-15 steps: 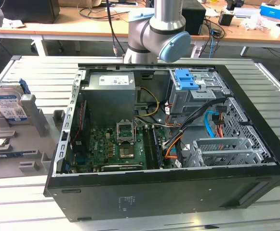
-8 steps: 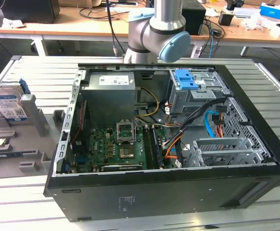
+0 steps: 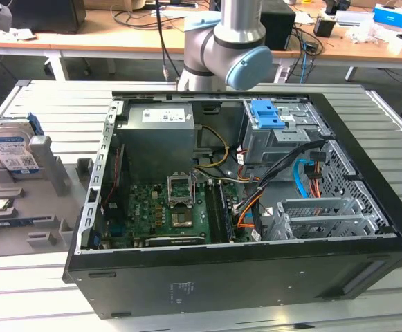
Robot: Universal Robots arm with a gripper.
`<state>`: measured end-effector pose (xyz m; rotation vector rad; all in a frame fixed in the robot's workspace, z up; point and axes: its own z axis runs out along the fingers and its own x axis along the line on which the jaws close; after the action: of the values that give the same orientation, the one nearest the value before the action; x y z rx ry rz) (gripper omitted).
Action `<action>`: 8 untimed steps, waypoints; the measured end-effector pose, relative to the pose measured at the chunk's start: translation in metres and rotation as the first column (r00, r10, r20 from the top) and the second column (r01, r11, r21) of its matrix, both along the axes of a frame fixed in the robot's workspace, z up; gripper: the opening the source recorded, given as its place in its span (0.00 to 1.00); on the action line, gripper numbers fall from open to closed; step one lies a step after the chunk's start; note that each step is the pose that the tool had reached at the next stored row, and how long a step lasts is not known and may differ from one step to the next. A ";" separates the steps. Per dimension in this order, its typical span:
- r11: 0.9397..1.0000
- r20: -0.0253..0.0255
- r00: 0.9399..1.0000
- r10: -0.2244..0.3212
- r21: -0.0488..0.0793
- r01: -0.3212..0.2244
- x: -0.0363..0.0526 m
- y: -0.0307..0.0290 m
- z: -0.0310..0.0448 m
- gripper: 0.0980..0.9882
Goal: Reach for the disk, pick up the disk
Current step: 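Pick up the disk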
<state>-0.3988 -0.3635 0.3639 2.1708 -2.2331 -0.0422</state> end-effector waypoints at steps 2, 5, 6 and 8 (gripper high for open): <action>1.000 0.000 1.000 0.000 0.000 0.000 0.0000 0.0084 0.0000 0.50; 1.000 0.000 1.000 0.000 0.000 0.000 0.0000 0.0139 0.0000 0.50; 1.000 0.000 1.000 0.000 0.000 0.000 0.0000 0.0158 -0.0001 0.50; 1.000 0.000 1.000 0.000 0.000 0.000 0.0000 0.0193 -0.0001 0.50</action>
<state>-0.3988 -0.3442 0.3638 2.1706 -2.2334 -0.0421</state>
